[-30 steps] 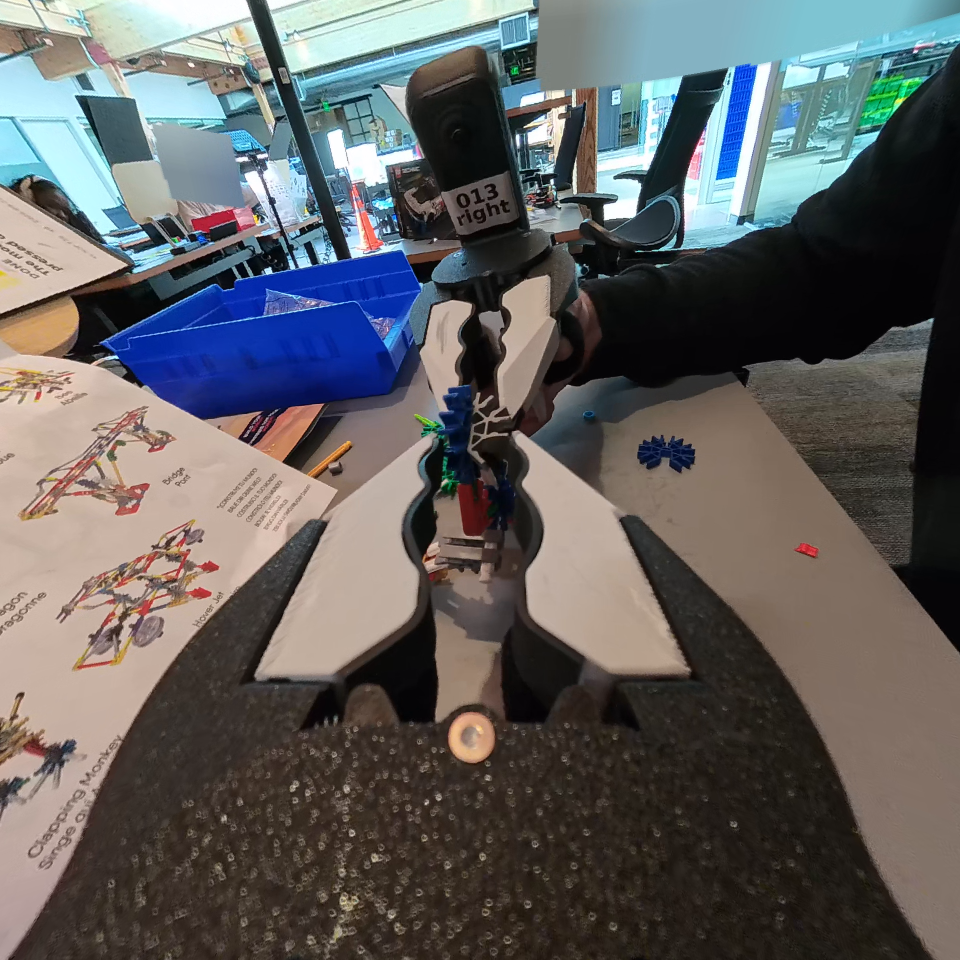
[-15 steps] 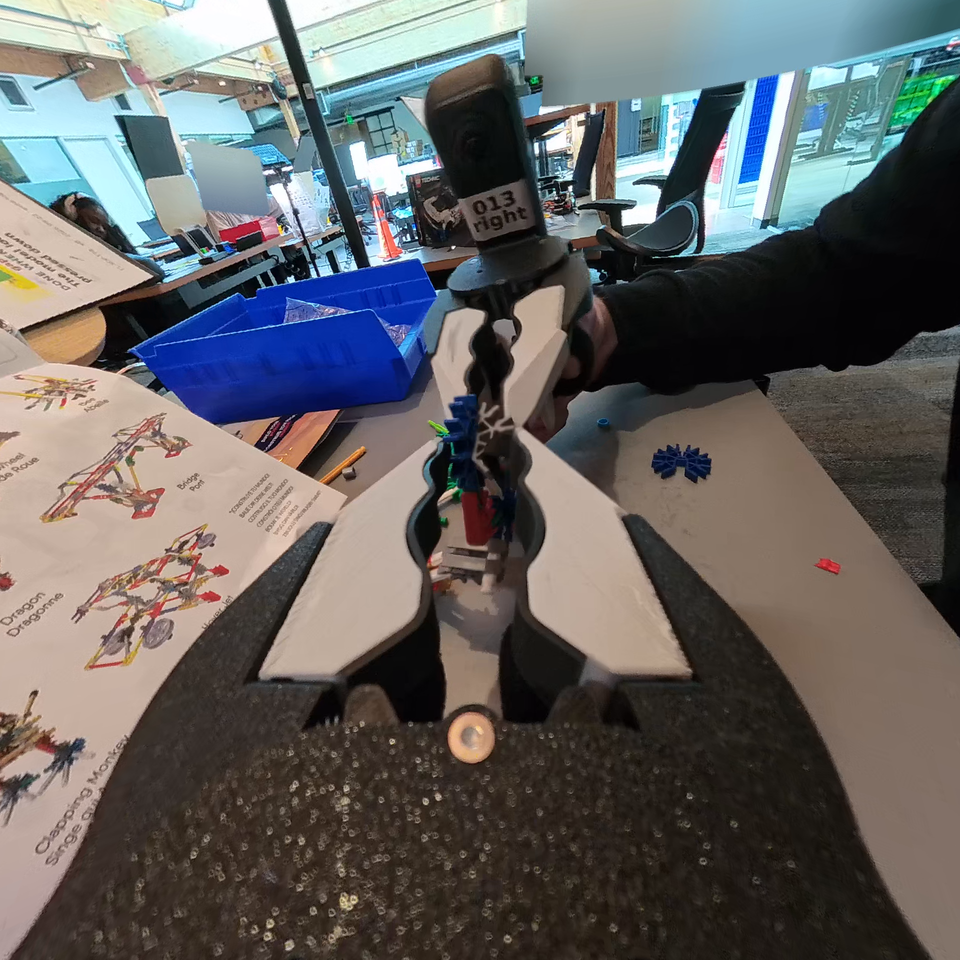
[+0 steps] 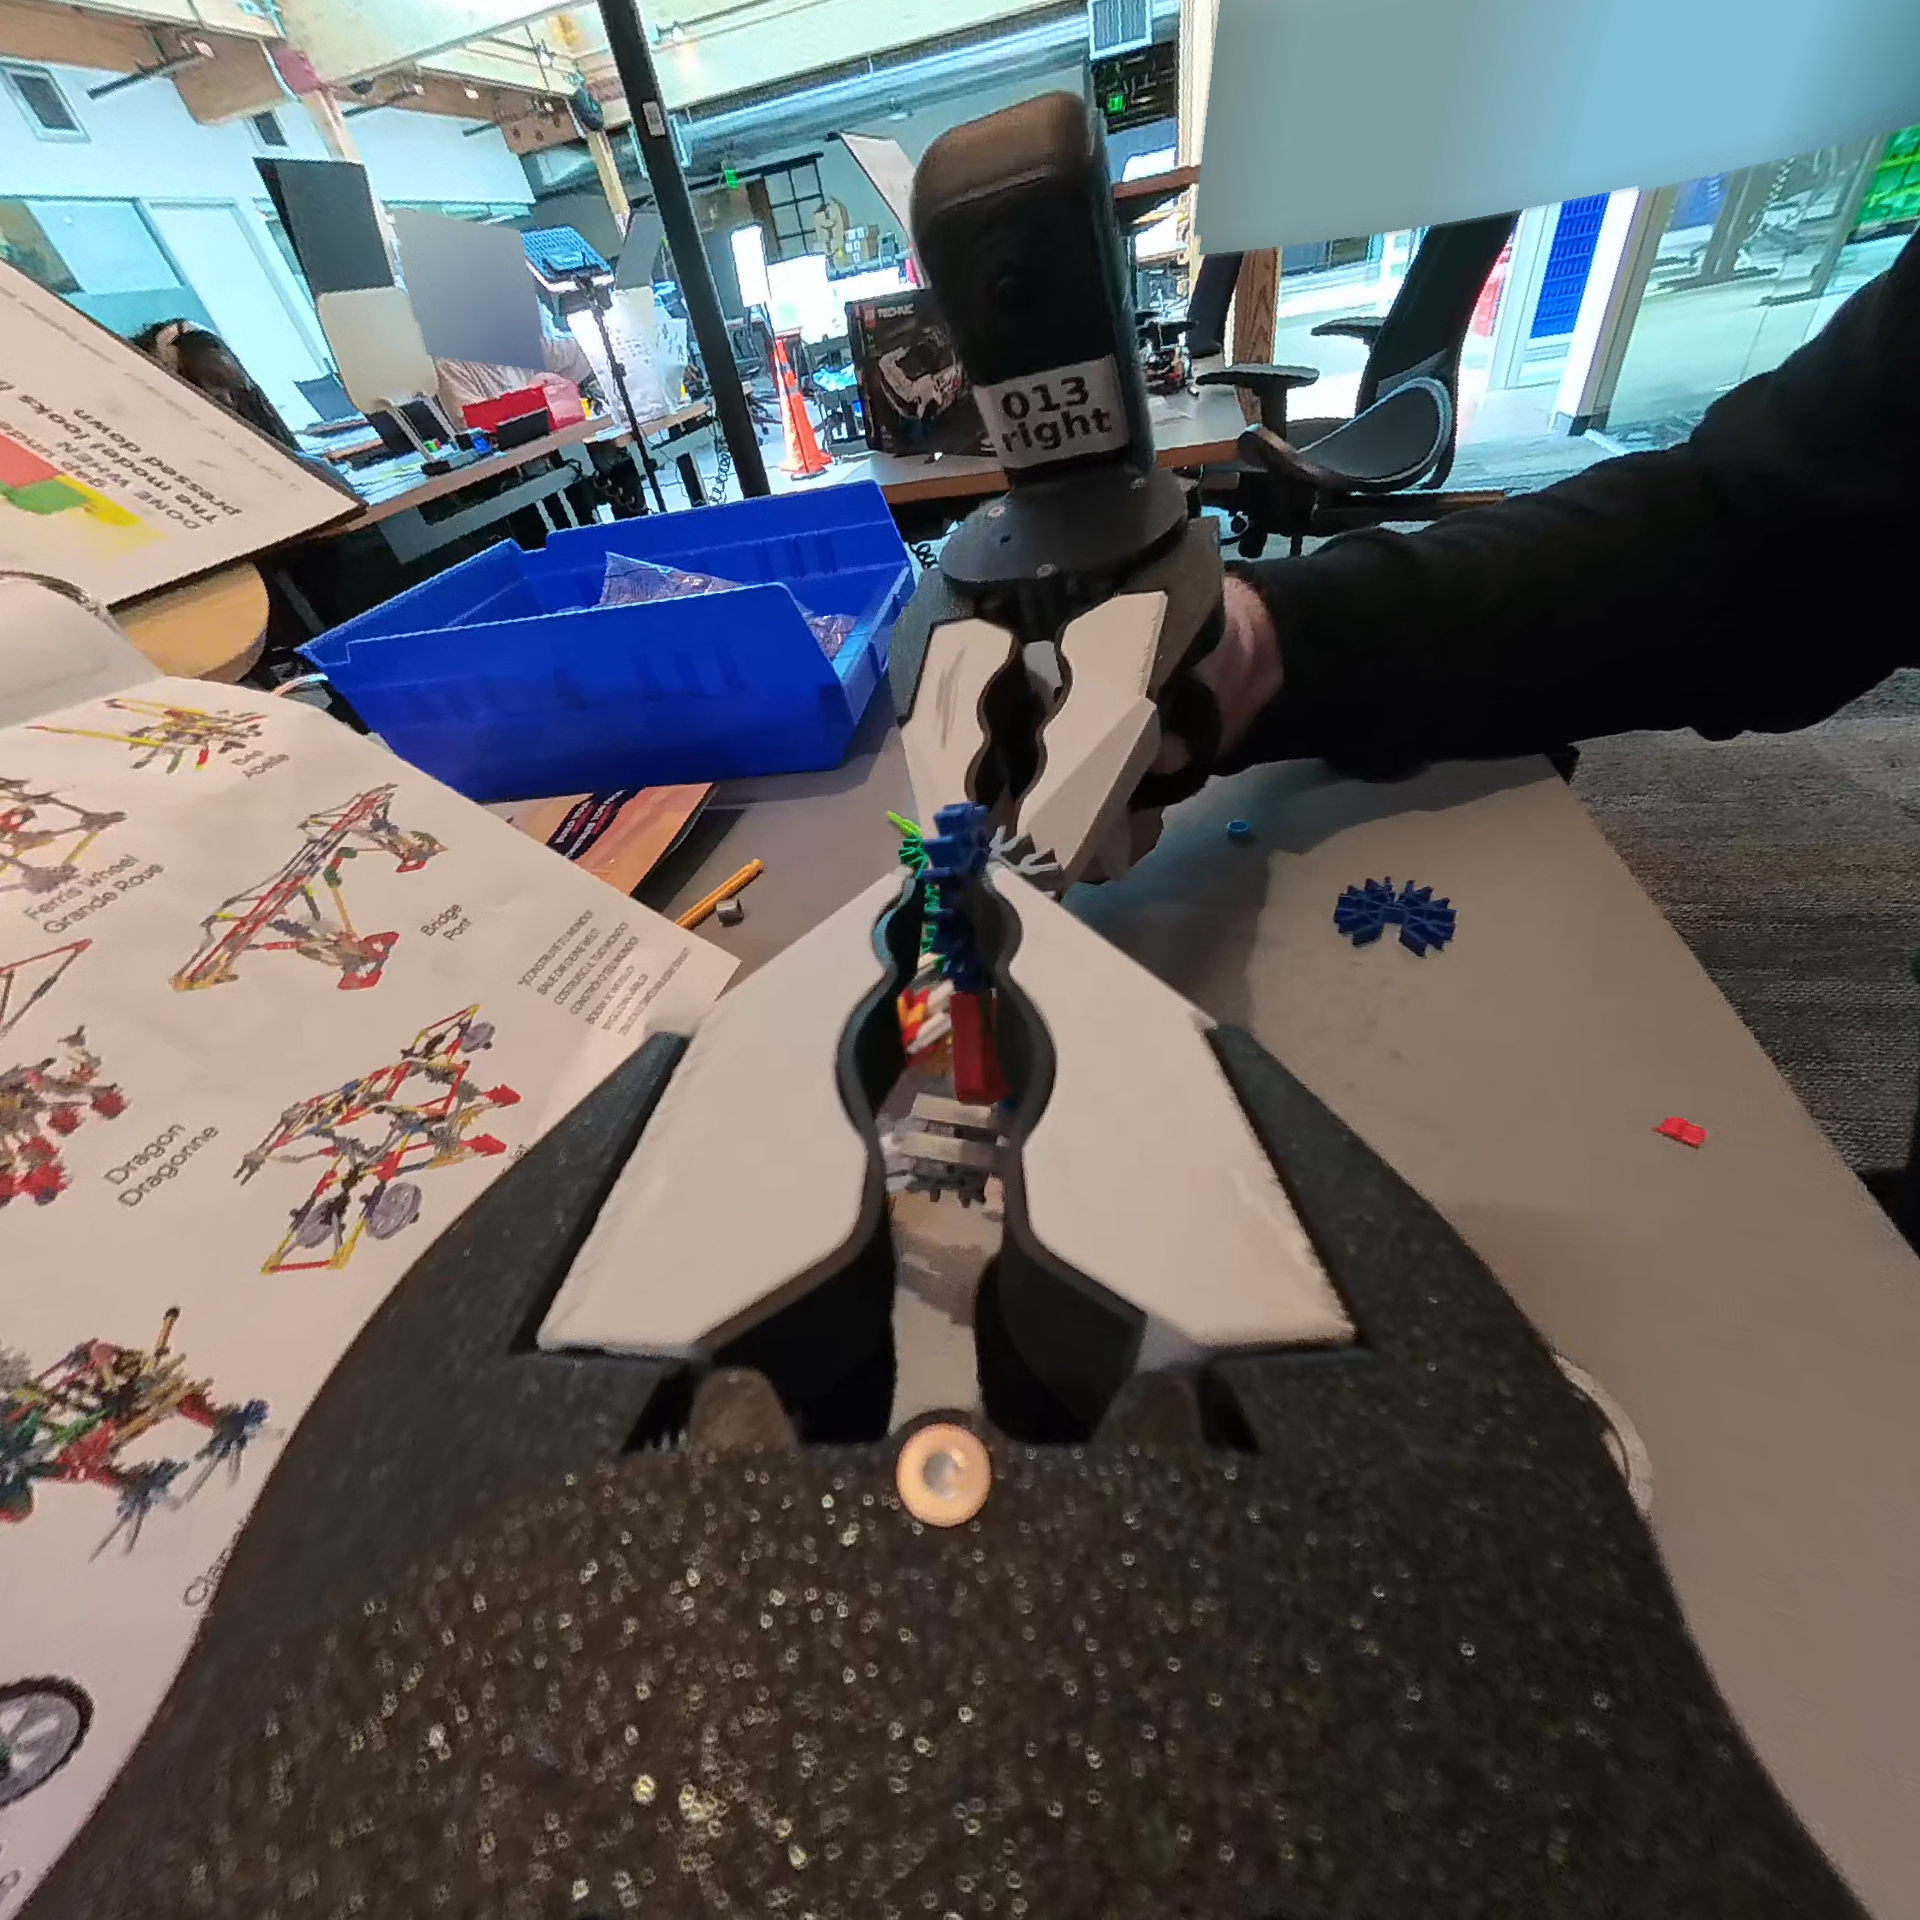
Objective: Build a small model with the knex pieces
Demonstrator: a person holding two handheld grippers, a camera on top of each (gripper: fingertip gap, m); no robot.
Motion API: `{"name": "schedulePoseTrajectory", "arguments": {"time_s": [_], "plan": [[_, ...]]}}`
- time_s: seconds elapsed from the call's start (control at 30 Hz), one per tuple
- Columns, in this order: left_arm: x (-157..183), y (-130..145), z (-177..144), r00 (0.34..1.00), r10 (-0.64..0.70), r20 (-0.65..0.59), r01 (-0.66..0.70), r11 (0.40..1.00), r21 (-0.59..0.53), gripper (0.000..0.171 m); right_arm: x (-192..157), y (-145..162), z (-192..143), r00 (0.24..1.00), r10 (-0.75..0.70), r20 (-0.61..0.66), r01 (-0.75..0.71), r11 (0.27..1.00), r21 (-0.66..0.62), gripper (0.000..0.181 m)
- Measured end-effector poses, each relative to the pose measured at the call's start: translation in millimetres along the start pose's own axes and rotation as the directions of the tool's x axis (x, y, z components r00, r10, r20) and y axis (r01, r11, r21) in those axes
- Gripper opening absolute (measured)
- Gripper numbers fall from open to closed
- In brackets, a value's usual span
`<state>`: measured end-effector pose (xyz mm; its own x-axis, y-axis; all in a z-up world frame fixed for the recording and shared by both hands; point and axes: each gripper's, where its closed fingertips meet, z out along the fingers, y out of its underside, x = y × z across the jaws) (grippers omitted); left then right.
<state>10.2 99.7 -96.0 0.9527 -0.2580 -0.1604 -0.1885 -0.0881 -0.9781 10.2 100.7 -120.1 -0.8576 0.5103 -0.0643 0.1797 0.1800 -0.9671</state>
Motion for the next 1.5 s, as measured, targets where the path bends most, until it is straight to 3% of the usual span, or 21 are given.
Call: {"name": "schedulePoseTrajectory", "arguments": {"time_s": [0.2,0.33,0.47,1.03,1.5], "plan": [[-8,2,2,0.998,-0.015,0.053,0.015,1.0,-0.008,0.003,5,-2,-2,0.999,-0.017,-0.04,0.017,1.0,0.009,0.008],[-16,3,5,0.992,-0.032,0.121,0.034,0.999,-0.017,0.002,8,-8,-3,0.997,-0.018,-0.079,0.019,1.0,0.021,0.027],[-14,5,11,0.989,-0.011,0.144,0.016,0.999,-0.033,0.002,13,-3,1,0.987,-0.072,-0.141,0.069,0.997,-0.023,0.028],[-1,5,9,0.996,0.059,0.066,-0.055,0.997,-0.054,0.0,2,-1,-2,0.986,-0.154,-0.07,0.151,0.987,-0.051,0.023],[3,7,6,0.996,0.086,0.037,-0.083,0.994,-0.067,0.004,-1,3,3,0.957,-0.265,-0.117,0.251,0.961,-0.12,0.023]]}}
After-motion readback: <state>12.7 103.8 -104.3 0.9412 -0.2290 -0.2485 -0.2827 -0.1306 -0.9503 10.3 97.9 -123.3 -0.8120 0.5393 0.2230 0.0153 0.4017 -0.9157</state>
